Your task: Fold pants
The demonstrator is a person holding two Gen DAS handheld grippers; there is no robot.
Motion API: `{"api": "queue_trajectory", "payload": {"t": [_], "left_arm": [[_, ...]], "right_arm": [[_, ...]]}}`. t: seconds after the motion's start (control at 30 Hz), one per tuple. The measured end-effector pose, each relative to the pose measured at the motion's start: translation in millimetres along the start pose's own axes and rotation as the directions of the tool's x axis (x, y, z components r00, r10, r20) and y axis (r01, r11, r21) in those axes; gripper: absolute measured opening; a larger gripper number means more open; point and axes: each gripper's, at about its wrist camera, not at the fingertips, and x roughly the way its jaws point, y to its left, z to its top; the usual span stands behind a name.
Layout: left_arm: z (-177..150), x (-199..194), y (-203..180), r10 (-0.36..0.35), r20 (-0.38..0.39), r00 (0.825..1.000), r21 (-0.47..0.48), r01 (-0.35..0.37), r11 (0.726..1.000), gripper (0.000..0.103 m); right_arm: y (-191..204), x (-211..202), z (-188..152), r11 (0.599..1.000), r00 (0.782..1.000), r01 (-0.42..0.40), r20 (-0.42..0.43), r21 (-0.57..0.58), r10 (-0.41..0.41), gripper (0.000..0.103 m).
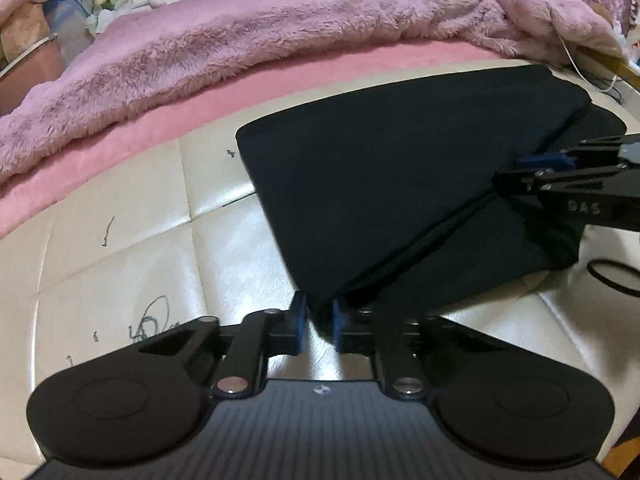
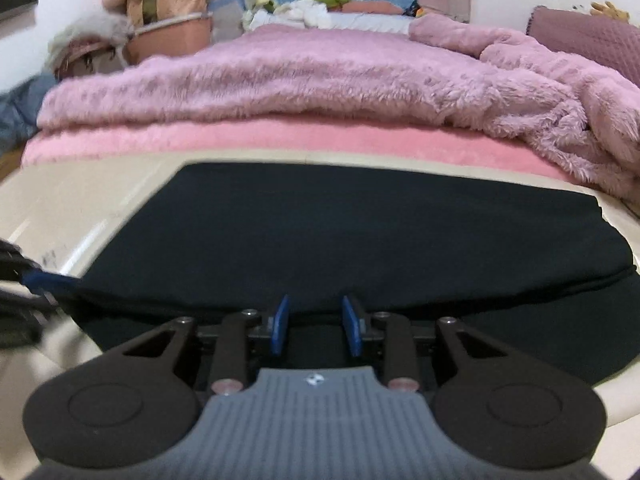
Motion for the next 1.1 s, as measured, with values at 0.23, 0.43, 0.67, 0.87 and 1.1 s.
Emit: {"api": "queue_trajectory", "payload": {"t": [0.23, 0.43, 0.67, 0.87, 1.1], "left_arm": [[-14, -5, 8, -0.025, -0.051, 0.998, -0.053, 0.023, 0.998, 0.0], [-20, -22, 26, -0.064, -0.037, 0.997, -0.149, 0.058, 0.987, 0.0], [5, -21, 65, -0.215, 0.059, 0.975, -0.402, 0.22, 0.889, 0.045], [19, 26, 104, -0.347, 0.124, 0.93, -0.655, 0.339, 0.675, 0.051], [19, 75, 124, -0.433, 0.17, 0.885, -0.761, 0.397, 0.513, 0.051]], "right_arm": [[-1, 6, -8, 1.0, 1.0, 0.006, -0.024, -0.013, -0.006, 0.026], [-2, 5, -8, 1.0, 0.999, 0.013, -0.034, -0.014, -0.013, 0.026], [-9, -14, -4, 0.999, 1.0, 0.015, 0.004, 0.029, -0.015, 0.026], [-23, -19, -2, 0.996, 0.995, 0.033, 0.089, 0.088, -0.041, 0.028], [-30, -11, 1, 0.994, 0.992, 0.019, 0.125, 0.11, -0.033, 0.029]]}}
